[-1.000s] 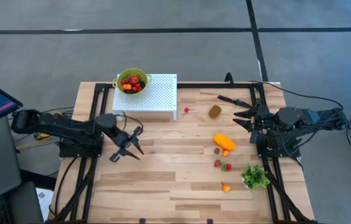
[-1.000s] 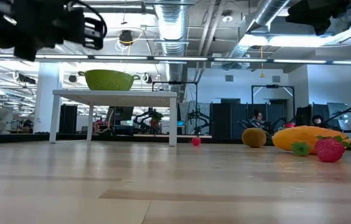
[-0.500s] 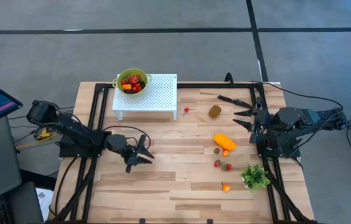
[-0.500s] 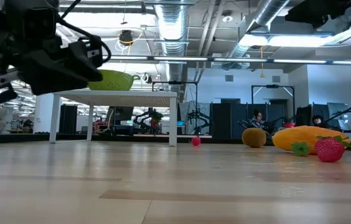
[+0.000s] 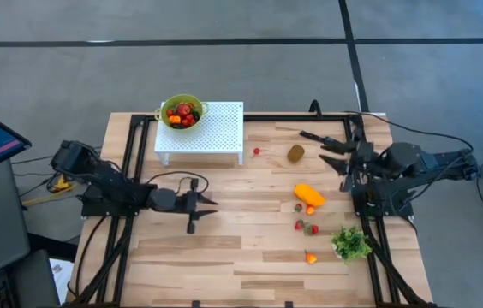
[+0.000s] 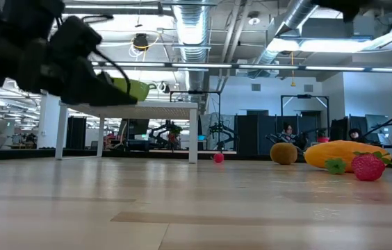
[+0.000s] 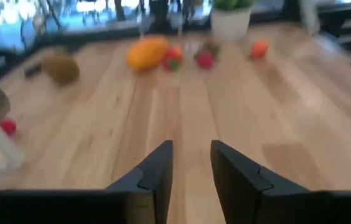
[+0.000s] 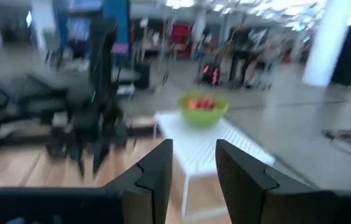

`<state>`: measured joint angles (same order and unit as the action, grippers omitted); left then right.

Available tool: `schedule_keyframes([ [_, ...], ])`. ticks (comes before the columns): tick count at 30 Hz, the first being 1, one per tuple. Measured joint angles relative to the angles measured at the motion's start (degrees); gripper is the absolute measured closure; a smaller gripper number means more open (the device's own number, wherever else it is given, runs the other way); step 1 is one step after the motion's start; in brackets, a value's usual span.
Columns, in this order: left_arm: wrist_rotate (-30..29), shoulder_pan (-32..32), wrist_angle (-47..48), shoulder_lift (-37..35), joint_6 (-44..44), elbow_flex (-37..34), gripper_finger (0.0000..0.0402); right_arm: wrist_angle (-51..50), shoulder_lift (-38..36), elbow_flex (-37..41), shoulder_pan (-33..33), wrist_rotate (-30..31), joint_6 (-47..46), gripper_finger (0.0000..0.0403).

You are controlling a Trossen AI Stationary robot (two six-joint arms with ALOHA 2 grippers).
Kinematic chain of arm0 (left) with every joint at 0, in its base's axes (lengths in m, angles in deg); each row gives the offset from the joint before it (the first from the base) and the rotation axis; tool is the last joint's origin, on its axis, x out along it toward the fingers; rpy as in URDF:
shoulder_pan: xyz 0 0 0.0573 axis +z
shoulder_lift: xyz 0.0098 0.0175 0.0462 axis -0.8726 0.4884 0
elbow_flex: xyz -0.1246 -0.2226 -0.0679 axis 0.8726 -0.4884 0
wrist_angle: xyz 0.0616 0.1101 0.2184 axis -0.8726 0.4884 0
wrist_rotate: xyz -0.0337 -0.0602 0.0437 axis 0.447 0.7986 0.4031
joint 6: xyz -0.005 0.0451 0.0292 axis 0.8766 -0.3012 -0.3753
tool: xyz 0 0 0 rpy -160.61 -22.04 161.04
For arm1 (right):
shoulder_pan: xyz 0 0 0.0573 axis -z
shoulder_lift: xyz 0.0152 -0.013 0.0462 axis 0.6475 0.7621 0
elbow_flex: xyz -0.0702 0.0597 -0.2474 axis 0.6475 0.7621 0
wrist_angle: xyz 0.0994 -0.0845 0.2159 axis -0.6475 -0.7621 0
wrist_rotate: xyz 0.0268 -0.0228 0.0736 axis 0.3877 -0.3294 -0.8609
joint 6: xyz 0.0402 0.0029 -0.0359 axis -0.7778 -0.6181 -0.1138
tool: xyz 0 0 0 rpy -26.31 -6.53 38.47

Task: Pick & Place Fruit
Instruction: Put the red cherry into the green strainer bowl on the shelf

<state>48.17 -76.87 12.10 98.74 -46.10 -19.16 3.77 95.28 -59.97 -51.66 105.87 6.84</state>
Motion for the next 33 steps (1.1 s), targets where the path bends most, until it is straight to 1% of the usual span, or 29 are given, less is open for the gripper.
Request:
schedule_keyframes([
  [2,0.0,0.5,0.0,3.2,0.2,0.5,0.0303,4.3,1.9,-0.1,1.5,0.2,1.3,0.0287],
  [3,0.0,0.7,0.1,4.8,0.3,0.9,0.0304,6.4,3.7,-0.1,2.4,0.2,3.5,0.0287],
  [5,0.0,0.9,0.0,8.0,0.9,2.6,0.0305,9.4,8.6,-0.1,4.6,0.2,7.7,0.0287],
  [9,0.1,0.9,-0.5,13.4,4.8,6.9,0.0304,14.8,17.3,-0.2,9.9,0.2,13.4,0.0287],
  [11,0.2,0.9,-0.5,15.2,4.9,8.6,0.0305,15.6,21.3,-1.0,13.2,0.2,13.3,0.0287],
  [13,0.3,0.9,-0.5,16.6,5.0,9.8,0.0306,15.6,25.4,-2.1,17.2,-1.6,10.6,0.0287],
  [17,0.4,0.9,-0.5,17.5,5.0,10.4,0.0308,15.5,33.2,-3.3,24.0,-12.8,8.5,0.0287],
  [19,0.4,0.9,-0.5,17.5,5.0,10.4,0.0308,15.5,37.4,-4.1,26.1,-16.0,9.0,0.0287],
  [23,0.4,0.9,-0.5,17.4,5.0,10.4,0.0308,15.5,45.1,-5.8,28.0,-16.9,9.4,0.0287],
  [28,0.4,0.9,-0.5,17.4,5.0,10.4,0.0308,15.6,53.4,-8.8,28.3,-17.4,10.4,0.0287],
  [33,0.3,0.9,-0.5,17.4,5.0,10.4,0.0308,15.4,60.4,-13.4,30.6,-22.8,8.4,0.0287],
])
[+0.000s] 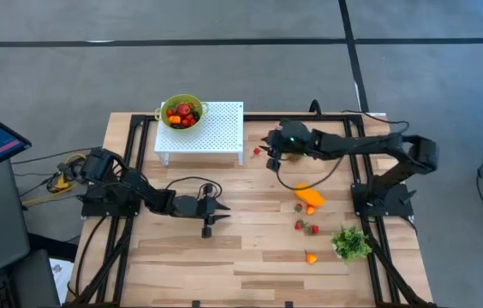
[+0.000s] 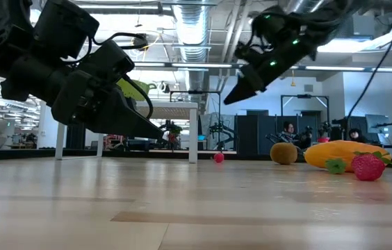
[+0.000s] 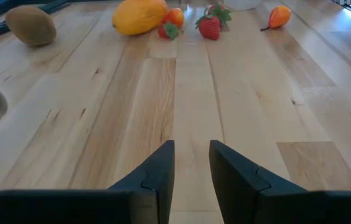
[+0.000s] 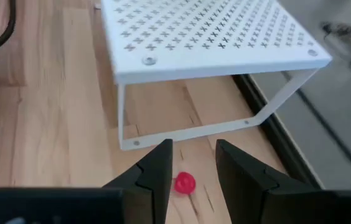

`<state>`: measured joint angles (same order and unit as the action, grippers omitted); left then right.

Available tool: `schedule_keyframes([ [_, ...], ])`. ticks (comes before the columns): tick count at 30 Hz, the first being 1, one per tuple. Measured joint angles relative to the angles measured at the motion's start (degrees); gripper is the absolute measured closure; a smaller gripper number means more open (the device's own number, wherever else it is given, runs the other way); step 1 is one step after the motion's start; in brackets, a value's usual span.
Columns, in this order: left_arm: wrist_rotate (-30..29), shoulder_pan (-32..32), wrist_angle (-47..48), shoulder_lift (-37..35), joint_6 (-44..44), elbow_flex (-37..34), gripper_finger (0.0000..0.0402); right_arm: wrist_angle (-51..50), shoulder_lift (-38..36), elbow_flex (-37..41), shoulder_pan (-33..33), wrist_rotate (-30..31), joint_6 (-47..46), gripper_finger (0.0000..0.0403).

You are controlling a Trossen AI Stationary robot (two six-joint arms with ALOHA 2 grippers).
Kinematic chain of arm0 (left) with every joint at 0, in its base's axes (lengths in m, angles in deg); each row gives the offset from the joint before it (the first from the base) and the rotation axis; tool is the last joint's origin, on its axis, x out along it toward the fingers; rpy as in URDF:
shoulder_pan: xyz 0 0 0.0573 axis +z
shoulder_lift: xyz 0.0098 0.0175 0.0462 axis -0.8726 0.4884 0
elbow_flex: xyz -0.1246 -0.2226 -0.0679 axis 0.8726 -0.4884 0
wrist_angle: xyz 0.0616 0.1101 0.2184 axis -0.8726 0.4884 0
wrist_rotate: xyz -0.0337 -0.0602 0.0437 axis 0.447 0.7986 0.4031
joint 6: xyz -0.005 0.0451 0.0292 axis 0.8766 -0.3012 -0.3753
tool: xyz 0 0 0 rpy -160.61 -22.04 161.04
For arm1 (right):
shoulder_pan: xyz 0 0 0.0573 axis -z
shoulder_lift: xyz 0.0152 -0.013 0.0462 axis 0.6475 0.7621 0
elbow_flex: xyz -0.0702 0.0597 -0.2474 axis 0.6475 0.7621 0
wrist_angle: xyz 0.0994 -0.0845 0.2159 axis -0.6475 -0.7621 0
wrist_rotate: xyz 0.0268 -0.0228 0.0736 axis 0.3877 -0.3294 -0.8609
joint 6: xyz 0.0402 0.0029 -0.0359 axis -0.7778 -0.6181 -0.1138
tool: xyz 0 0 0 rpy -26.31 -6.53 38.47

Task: Pick & Place Fruit
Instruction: Put the red cherry into the green strainer bowl on the shelf

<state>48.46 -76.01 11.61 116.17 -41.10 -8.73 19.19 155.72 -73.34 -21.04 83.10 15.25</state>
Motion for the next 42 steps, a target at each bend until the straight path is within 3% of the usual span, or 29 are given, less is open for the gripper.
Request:
schedule_keyframes([
  [5,-0.1,0.0,0.1,0.0,0.0,0.0,0.0308,-5.5,6.0,-6.2,2.7,-3.0,-1.1,0.0266],
  [13,0.0,0.0,0.3,0.0,0.0,-0.2,0.0308,-16.7,16.9,-17.0,5.3,-3.2,-0.3,0.0156],
  [16,0.0,0.0,0.5,0.0,0.0,-0.2,0.0308,-17.7,19.5,-17.9,5.6,-3.7,1.0,0.0132],
  [20,0.0,0.0,0.6,0.0,0.0,-0.2,0.0308,-17.4,21.7,-18.0,5.6,-6.3,0.9,0.0128],
  [29,0.0,0.0,0.6,0.0,0.0,-0.2,0.0308,-13.0,26.7,-18.0,5.5,-4.5,1.0,0.0127],
  [42,0.0,0.0,0.6,0.0,0.0,-0.2,0.0308,-16.6,26.4,-18.7,5.9,-3.4,0.8,0.0127],
])
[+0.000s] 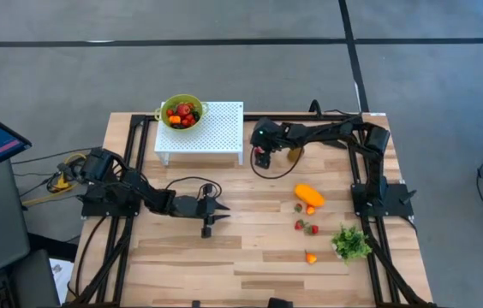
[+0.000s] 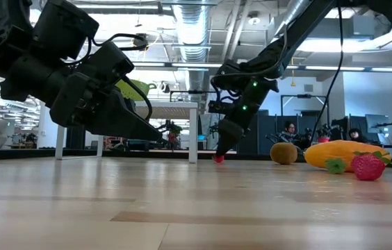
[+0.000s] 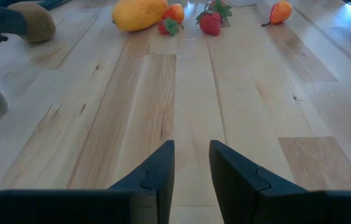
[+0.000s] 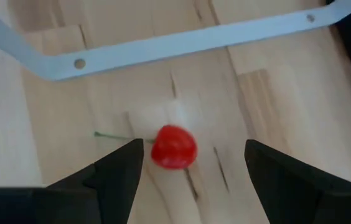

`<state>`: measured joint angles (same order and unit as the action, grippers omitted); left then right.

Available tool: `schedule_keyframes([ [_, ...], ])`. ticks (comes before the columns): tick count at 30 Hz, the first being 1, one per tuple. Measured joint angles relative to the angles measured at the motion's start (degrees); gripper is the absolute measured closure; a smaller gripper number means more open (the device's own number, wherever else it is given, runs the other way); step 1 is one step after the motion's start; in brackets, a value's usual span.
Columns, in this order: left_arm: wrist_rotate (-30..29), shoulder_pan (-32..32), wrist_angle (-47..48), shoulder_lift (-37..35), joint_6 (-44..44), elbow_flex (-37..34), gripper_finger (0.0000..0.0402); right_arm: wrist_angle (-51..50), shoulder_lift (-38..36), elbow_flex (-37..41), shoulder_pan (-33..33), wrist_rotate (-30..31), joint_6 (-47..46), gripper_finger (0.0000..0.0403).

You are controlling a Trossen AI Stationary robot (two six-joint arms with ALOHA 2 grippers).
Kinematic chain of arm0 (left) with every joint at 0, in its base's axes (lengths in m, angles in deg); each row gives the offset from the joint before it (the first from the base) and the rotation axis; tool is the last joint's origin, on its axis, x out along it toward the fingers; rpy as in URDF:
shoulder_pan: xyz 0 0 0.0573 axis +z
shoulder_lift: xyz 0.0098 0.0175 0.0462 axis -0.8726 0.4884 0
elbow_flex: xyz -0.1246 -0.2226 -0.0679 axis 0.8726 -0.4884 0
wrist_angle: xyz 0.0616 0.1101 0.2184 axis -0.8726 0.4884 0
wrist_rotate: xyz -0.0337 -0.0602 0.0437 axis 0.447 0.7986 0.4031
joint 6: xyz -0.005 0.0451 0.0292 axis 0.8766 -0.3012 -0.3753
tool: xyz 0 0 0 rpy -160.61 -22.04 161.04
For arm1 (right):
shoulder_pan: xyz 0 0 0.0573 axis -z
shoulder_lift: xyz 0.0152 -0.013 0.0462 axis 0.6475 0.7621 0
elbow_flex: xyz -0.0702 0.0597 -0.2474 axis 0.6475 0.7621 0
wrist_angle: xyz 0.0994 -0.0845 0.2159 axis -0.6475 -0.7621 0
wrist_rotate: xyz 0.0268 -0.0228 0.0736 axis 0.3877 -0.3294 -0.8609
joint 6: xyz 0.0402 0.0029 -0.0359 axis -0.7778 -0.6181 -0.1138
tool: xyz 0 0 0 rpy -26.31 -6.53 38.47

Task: Pick & Place Fruit
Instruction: Put the red cherry into the green strainer bowl on the shelf

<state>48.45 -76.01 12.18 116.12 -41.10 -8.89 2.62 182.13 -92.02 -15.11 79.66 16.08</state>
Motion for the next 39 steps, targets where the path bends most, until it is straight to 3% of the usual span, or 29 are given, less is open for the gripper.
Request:
schedule_keyframes([
  [17,0.0,0.0,-0.1,0.0,0.0,0.0,0.0308,-1.7,0.0,-0.8,-0.9,0.5,-4.0,0.0127],
  [28,0.0,0.0,-0.1,0.0,0.0,0.0,0.0308,-5.1,1.2,-4.0,-3.8,0.7,-15.0,0.0127],
  [39,0.0,0.0,-0.1,0.0,0.0,0.0,0.0308,-11.8,0.7,-4.1,-4.9,6.6,-17.5,0.0127],
])
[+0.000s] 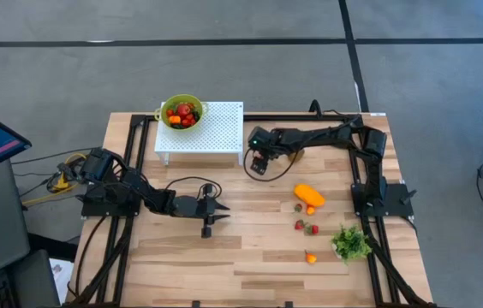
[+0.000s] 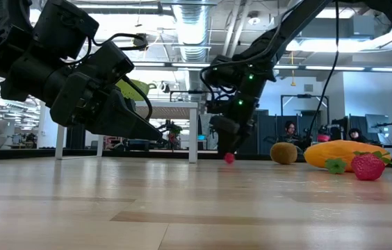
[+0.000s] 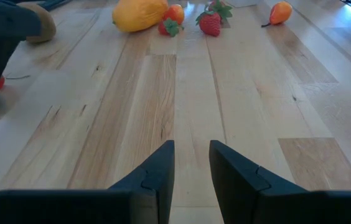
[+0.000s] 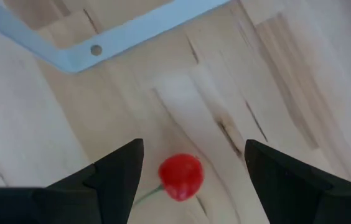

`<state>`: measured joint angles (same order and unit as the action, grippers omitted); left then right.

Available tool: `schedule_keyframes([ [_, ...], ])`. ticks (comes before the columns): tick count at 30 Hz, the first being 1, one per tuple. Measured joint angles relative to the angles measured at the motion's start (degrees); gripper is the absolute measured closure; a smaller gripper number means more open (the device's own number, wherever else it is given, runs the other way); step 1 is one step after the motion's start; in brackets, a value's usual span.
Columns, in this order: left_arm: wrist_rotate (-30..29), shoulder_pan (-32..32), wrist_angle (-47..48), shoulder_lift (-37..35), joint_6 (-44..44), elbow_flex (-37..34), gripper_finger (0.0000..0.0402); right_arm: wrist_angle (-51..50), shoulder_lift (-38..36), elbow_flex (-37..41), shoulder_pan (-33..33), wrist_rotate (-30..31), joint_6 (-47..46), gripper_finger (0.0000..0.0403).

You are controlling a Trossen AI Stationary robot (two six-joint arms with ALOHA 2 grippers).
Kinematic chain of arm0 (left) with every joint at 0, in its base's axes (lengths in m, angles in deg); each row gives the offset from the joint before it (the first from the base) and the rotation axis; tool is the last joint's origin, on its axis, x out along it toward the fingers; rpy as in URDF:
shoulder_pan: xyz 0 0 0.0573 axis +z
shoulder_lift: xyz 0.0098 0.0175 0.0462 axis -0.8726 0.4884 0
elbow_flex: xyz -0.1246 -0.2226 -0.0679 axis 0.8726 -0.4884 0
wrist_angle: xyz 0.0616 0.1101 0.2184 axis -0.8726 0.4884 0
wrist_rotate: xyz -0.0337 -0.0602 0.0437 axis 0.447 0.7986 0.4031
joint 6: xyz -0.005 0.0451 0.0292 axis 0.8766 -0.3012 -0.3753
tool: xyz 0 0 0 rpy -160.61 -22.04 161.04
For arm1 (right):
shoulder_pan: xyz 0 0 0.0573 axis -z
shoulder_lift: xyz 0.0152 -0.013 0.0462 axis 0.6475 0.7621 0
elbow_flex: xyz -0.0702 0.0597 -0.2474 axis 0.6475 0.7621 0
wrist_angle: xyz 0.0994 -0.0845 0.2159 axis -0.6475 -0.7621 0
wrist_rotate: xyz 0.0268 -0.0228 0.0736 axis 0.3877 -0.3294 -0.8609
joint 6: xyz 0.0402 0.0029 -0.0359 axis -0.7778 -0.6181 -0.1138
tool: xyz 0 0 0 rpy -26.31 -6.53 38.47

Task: Pick & Place Fruit
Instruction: Put the red cherry into the green strainer bowl on the shelf

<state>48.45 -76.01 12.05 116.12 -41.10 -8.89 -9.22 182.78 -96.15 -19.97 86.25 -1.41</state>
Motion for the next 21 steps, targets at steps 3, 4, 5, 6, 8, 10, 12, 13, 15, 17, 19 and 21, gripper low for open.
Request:
schedule_keyframes([
  [3,0.0,0.0,0.0,0.0,0.0,0.0,0.0308,-1.7,0.0,0.0,0.0,0.1,-1.2,0.0127],
  [4,0.0,0.0,0.0,0.0,0.0,0.0,0.0308,-2.6,0.0,0.0,0.0,0.2,-1.6,0.0127],
  [5,0.0,0.0,0.0,0.0,0.0,0.0,0.0308,-3.6,0.0,0.0,0.0,0.2,-2.0,0.0127],
  [6,0.0,0.0,0.0,0.0,0.0,0.0,0.0308,-4.5,0.0,0.0,0.0,0.2,-2.3,0.0127],
  [8,0.0,0.0,0.0,0.0,0.0,0.0,0.0308,-6.3,0.0,0.0,0.0,0.2,-2.6,0.0127],
  [10,0.0,0.0,0.0,0.0,0.0,0.0,0.0308,-6.0,0.0,0.2,0.0,0.2,-2.6,0.0127],
  [12,0.0,0.0,0.0,0.0,0.0,0.0,0.0308,-5.0,0.0,0.5,0.0,0.1,-2.5,0.0127],
  [13,0.0,0.0,0.0,0.0,0.0,0.0,0.0308,-4.3,0.0,0.6,0.0,0.1,-2.5,0.0127],
  [15,0.0,0.0,0.1,0.0,0.0,0.0,0.0308,-3.1,0.0,0.7,0.0,0.1,-2.5,0.0127],
  [17,0.0,0.0,0.1,0.0,0.0,0.0,0.0308,-2.6,0.0,0.7,0.0,0.1,-2.5,0.0127],
  [19,0.0,0.0,0.1,0.0,0.0,0.0,0.0308,-2.1,0.0,0.7,0.0,0.1,-2.1,0.0127],
  [21,0.0,0.0,0.1,0.0,0.0,0.0,0.0308,-1.9,0.0,0.7,0.0,0.1,-2.1,0.0127],
])
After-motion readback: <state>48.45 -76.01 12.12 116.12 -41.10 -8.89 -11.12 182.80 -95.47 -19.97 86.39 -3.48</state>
